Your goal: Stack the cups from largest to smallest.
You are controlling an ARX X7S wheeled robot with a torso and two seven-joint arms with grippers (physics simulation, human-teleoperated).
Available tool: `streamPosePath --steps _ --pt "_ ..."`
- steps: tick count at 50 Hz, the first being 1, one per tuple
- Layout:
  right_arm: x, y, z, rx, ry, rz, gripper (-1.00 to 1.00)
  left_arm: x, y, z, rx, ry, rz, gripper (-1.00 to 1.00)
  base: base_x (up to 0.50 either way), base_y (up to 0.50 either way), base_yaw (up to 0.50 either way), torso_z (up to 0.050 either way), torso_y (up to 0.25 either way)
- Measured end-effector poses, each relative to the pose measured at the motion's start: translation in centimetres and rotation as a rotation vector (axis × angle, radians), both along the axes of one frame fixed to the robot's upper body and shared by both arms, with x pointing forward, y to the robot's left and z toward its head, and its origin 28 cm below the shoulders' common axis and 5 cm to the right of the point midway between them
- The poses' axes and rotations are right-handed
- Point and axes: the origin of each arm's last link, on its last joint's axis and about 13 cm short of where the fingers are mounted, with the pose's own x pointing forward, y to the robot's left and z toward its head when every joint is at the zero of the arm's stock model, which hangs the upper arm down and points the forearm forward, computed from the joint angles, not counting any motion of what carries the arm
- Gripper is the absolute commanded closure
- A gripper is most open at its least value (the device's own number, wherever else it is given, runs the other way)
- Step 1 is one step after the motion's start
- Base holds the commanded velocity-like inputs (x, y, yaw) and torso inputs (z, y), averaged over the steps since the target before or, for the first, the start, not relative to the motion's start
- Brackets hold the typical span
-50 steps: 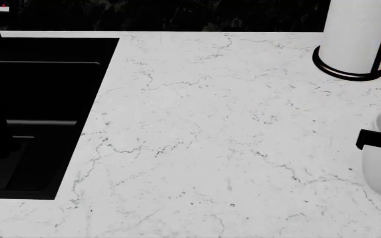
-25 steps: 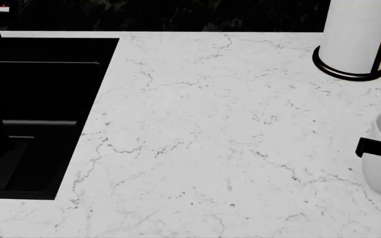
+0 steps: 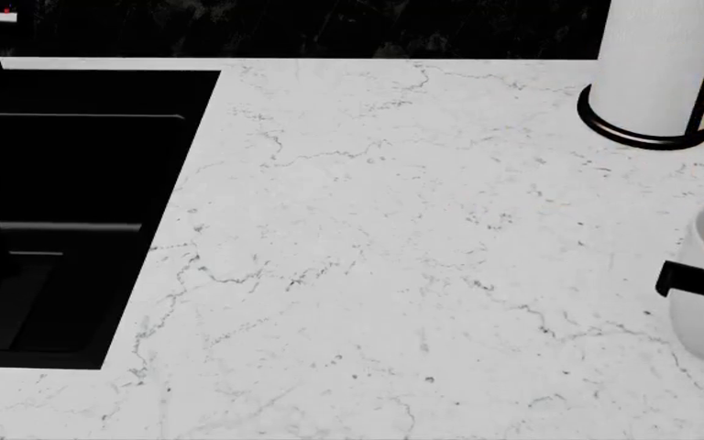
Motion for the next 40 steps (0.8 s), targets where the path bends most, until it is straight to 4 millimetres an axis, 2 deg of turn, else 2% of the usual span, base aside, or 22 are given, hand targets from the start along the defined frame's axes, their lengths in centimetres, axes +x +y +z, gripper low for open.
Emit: streamPosePath --steps 5,6,29,40 --pt "0.1 0.0 -0.1 0.004 -0.006 -0.001 1.00 0.0 0.0 0.0 0.001 0.000 0.001 -1.00 0.00 0.00 0.00 0.000 0.000" --pt "0.1 -0.1 -0.1 0.005 -0.006 0.000 -1.00 0.0 0.0 0.0 0.001 0.000 0.001 -1.00 0.00 0.00 0.00 0.000 0.000" --pt "0.0 0.0 0.0 0.004 0.003 0.008 -1.00 0.0 0.1 -0.2 -0.004 0.000 0.005 -1.00 0.00 0.00 0.00 0.000 0.000" --pt "-0.5 0.1 0.9 -0.007 -0.016 0.009 -1.00 -0.1 0.1 -0.2 -0.008 -0.002 0.004 -1.00 0.00 0.00 0.00 0.000 0.000"
